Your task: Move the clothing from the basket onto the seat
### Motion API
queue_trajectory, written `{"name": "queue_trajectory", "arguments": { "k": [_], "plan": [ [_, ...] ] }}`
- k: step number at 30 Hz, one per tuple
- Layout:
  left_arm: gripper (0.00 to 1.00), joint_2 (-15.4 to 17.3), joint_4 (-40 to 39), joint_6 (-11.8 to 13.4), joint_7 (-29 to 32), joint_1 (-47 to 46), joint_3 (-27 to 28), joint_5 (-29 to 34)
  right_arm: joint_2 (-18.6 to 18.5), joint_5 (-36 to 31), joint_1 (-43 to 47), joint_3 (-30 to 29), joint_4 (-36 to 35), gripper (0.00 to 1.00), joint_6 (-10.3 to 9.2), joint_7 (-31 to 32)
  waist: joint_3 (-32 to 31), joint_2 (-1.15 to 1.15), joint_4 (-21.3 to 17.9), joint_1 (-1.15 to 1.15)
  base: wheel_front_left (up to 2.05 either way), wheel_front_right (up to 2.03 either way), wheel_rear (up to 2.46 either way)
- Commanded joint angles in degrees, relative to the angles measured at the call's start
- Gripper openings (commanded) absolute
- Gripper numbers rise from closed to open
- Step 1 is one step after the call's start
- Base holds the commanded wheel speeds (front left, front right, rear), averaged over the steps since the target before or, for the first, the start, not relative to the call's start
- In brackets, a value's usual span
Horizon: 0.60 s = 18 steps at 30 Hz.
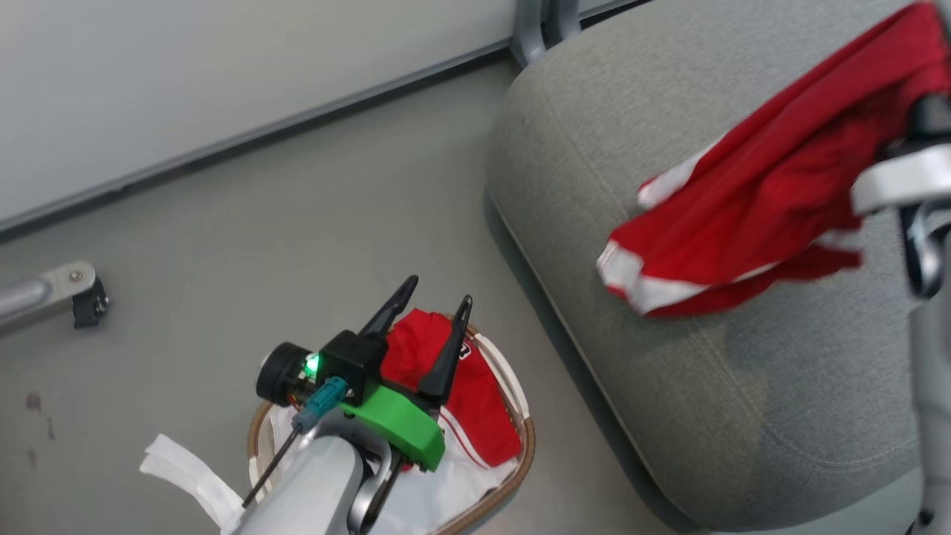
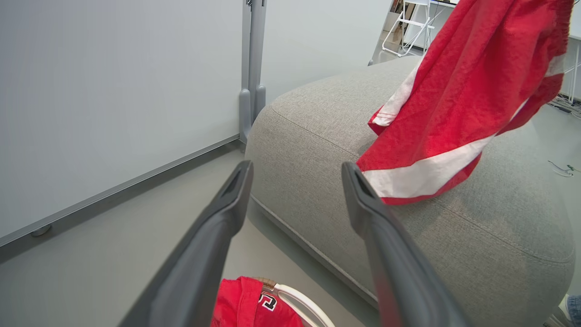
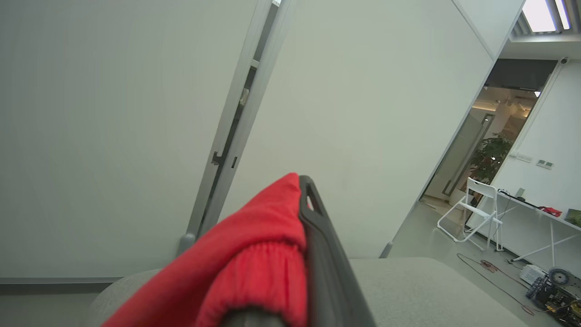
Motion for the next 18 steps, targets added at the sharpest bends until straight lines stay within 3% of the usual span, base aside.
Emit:
{"name": "queue_trajectory", "arguments": {
  "k": [1,11,18],
  "plan": [
    [1.0,0.9,-0.3,-0.2,0.0,-1.2,0.1,0.6,-1.3,-0.2,-2.5,-0.5,0.6,0.0,-0.08,-0.1,4.6,0.0,2.7,0.0,0.0,0.0,0.0],
    [1.0,3.3,-5.2,-0.2,0.0,-6.6,0.6,3.8,-11.8,-0.5,-18.2,-5.0,4.4,0.0,-0.08,-0.1,16.6,0.0,6.2,0.0,0.0,0.0,0.0],
    [1.0,4.7,-7.9,-0.1,0.0,-9.7,1.4,5.5,-14.6,-0.7,-25.5,-7.9,10.2,0.0,-0.08,-0.1,23.5,0.0,7.9,0.0,0.0,0.0,0.0]
  ]
}}
